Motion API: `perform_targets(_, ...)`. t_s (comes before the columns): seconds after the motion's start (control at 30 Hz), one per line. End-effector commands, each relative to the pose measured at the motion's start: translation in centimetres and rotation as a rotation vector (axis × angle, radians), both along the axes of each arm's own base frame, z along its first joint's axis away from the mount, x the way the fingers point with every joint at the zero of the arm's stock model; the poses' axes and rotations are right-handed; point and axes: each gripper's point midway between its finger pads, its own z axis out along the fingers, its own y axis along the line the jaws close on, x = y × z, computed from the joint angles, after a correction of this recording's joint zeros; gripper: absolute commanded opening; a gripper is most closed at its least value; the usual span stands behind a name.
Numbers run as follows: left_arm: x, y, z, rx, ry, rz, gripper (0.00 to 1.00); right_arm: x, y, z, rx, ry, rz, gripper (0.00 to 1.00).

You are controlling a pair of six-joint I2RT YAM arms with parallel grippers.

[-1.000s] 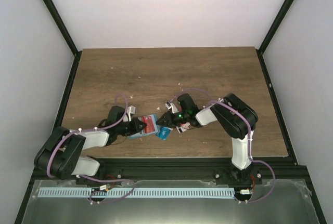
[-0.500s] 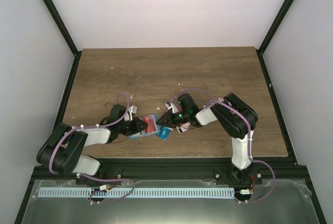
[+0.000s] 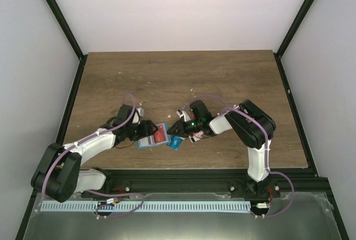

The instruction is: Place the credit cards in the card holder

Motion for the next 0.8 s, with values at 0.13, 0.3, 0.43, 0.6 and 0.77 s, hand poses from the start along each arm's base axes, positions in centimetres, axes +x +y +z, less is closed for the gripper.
perform_targets(0.13,-1.1,5.0,1.3,0.247,0.037,0.143,0.88,1.1,0.3,1.5,-0.017,-0.073,0.024,0.27)
perform_targets(0.3,-1.4,7.0,1.0,0.302,0.039,0.253,0.94,1.4,0.6,2.4,-0.055,-0.144,0.041,0.27)
perform_targets(0.43,-1.6,8.5,-0.1,0.351,0.046,0.323,0.91,1.5,1.6,3.8,-0.087,-0.219,0.065,0.28)
perform_targets(0.6,-1.9,8.0,-2.0,0.33,0.066,0.314,0.77,2.0,2.1,3.9,-0.15,-0.268,0.065,0.29)
perform_targets(0.77,-2.1,8.3,-3.6,0.351,0.087,0.314,0.61,1.8,3.4,3.9,-0.171,-0.296,0.105,0.3)
